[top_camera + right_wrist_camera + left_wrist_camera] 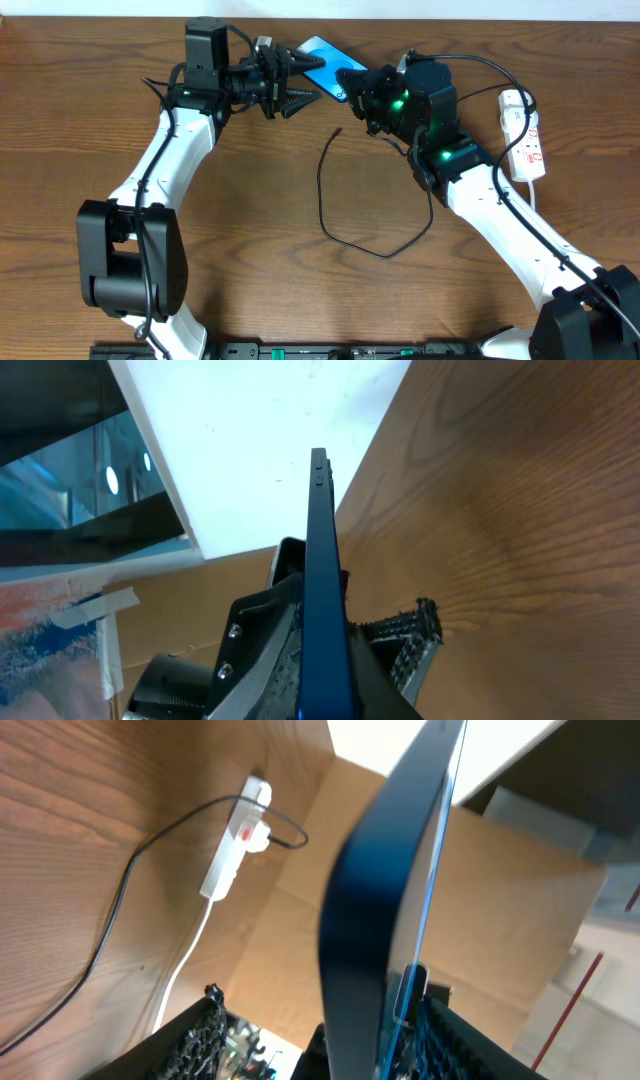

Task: Plug charger to phone and switch on socket
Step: 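Lift the phone with both grippers toward the far table edge, then open the right gripper, release the phone, and move it toward the cable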

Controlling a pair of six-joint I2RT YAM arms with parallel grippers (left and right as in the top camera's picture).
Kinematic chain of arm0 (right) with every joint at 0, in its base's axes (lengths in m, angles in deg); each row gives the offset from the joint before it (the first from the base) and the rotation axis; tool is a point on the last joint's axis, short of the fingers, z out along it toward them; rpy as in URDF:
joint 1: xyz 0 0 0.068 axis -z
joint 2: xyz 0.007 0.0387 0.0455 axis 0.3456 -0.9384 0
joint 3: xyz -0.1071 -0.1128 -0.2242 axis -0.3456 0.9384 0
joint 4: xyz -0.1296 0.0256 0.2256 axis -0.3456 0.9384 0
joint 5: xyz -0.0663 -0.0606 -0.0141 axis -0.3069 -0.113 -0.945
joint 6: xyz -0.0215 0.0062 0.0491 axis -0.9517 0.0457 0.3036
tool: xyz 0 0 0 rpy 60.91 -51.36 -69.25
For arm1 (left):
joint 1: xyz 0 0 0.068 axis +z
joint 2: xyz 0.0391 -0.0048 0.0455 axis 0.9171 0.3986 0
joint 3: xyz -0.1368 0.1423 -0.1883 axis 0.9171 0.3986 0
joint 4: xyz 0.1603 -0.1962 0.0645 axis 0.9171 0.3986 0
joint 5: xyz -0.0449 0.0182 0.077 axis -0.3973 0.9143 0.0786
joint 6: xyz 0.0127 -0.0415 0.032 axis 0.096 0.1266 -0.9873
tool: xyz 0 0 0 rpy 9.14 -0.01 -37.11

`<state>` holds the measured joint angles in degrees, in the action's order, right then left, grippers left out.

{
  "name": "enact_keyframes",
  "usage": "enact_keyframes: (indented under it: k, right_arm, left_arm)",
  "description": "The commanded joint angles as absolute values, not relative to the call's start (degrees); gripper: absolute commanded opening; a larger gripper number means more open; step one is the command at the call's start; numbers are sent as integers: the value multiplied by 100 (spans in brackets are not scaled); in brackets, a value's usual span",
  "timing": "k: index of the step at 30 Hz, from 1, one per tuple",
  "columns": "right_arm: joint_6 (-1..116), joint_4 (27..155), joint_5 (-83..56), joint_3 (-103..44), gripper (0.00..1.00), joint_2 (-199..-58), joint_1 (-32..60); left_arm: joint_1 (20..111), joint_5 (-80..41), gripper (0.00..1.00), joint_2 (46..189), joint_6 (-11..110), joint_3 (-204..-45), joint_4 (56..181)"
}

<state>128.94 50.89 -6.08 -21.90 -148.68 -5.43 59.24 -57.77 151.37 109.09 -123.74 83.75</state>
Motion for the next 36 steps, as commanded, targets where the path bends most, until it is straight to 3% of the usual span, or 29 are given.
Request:
enact_keyframes:
  k: [1,13,20,36]
  right_arm:
    - [13108,5001,-693,-2304,1,-14691,-582]
    - [13821,4962,-691,-2304,1,-14693,-698]
    - [13851,4689,-691,-2304,2,-14693,-726]
    - [13913,4566,-566,-2304,2,-14693,-829]
  left_arm:
    - [5962,-5552,55,14986,11219,-12398,8249]
    - [6034,-5541,54,14986,12164,-12398,6719]
    - [6034,-5585,54,14986,12196,-12398,6716]
    - [6034,-5559,41,14986,12199,-12398,6716]
